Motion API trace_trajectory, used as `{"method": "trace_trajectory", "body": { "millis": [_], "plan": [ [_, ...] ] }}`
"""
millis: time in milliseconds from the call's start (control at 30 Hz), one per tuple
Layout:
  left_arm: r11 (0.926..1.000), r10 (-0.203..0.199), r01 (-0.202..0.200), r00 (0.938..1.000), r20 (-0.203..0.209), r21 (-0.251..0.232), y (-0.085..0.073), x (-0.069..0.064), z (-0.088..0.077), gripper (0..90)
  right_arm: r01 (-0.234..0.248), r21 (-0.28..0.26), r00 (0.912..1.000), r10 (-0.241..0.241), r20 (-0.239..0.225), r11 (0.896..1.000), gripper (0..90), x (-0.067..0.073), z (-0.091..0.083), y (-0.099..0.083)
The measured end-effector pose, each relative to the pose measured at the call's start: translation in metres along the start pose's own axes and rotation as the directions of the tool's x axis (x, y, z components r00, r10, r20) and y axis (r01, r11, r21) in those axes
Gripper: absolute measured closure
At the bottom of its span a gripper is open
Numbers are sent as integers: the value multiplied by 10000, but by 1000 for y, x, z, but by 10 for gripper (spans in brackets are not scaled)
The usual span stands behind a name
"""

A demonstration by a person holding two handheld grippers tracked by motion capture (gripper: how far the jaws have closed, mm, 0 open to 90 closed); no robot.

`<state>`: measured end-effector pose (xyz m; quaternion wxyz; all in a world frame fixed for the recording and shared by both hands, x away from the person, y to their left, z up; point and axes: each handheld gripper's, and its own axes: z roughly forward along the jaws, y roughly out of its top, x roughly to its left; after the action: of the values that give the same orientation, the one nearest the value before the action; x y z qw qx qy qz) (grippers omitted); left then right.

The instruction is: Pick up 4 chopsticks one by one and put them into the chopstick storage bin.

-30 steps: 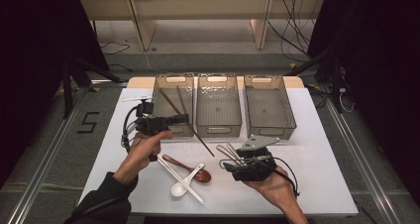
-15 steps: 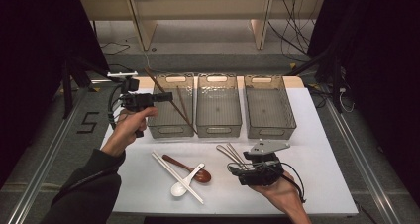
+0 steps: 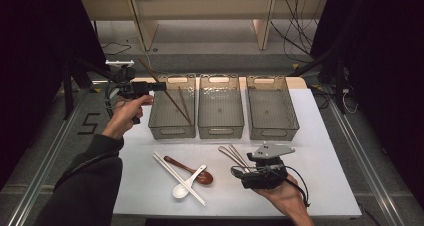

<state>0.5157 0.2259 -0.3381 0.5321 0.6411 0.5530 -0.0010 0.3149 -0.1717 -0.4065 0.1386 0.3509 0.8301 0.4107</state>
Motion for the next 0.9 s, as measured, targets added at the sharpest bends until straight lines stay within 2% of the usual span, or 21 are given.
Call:
{"method": "trace_trajectory", "body": {
  "millis": [233, 500, 900],
  "plan": [
    [9993, -130, 141, 9993, -337, 334, -1, 5, 19, 837, 19, 72, 10000, -19, -33, 10000, 308, 1, 2, -1],
    [9968, -257, 306, 9975, -665, 733, -7, 9, 40, 833, 42, -110, 10000, -43, -73, 9999, 295, 1, 0, -1],
    [9905, -139, 266, 9955, -940, 1349, -13, 11, 55, 831, 48, -128, 9999, -50, -146, 9999, 295, 2, 0, 0]
  ]
}}
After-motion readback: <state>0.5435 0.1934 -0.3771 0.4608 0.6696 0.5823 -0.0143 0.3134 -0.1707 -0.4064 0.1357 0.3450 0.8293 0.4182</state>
